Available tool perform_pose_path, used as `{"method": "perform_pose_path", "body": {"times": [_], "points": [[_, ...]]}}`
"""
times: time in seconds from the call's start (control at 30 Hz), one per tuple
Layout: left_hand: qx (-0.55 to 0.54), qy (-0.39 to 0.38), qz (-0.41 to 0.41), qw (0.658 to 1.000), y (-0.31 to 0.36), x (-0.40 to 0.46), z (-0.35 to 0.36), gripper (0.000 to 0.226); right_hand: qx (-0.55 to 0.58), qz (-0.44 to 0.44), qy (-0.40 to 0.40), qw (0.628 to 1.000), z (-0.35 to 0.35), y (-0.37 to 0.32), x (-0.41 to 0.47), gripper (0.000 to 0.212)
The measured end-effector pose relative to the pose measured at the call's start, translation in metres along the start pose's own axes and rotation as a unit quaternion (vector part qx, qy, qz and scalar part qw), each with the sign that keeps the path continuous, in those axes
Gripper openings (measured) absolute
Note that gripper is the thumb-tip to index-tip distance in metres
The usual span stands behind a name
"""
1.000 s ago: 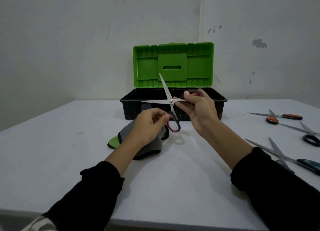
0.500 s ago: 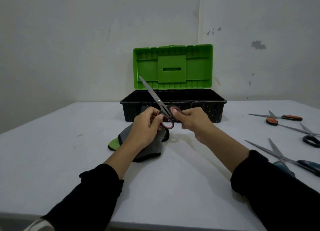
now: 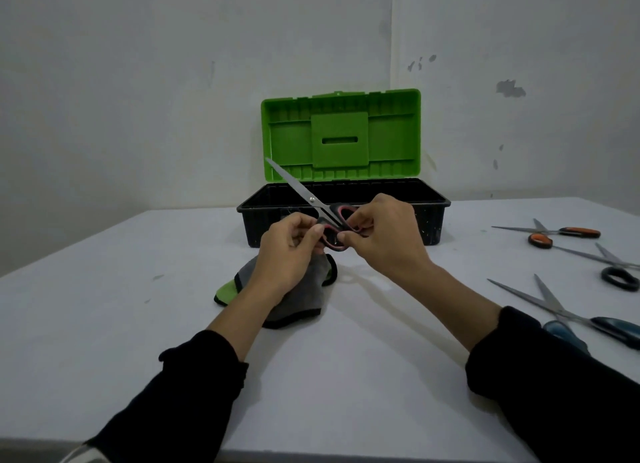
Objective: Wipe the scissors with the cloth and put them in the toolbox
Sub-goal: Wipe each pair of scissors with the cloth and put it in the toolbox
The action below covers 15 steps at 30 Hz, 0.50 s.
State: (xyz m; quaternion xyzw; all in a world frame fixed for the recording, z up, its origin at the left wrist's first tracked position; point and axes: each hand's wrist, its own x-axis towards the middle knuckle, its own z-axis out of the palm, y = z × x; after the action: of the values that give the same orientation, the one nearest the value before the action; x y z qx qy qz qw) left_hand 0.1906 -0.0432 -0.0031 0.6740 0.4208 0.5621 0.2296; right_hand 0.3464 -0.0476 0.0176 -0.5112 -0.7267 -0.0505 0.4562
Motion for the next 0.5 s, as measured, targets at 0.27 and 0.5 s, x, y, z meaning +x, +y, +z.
{"method": "perform_pose_path", "body": {"times": [0.27, 0.5], "points": [[0.23, -0.089, 0.111, 0.963, -0.004, 0.01, 0.018, 0.013, -0.008, 0.021, 0.019, 1.0, -0.012, 0.036, 0.026, 0.024], [0.312, -0.209, 0.114, 0.92, -0.017, 0.033, 0.077, 0.02, -0.025, 0.076, 0.001, 0.997, -0.014, 0.098, 0.089, 0.022]]}}
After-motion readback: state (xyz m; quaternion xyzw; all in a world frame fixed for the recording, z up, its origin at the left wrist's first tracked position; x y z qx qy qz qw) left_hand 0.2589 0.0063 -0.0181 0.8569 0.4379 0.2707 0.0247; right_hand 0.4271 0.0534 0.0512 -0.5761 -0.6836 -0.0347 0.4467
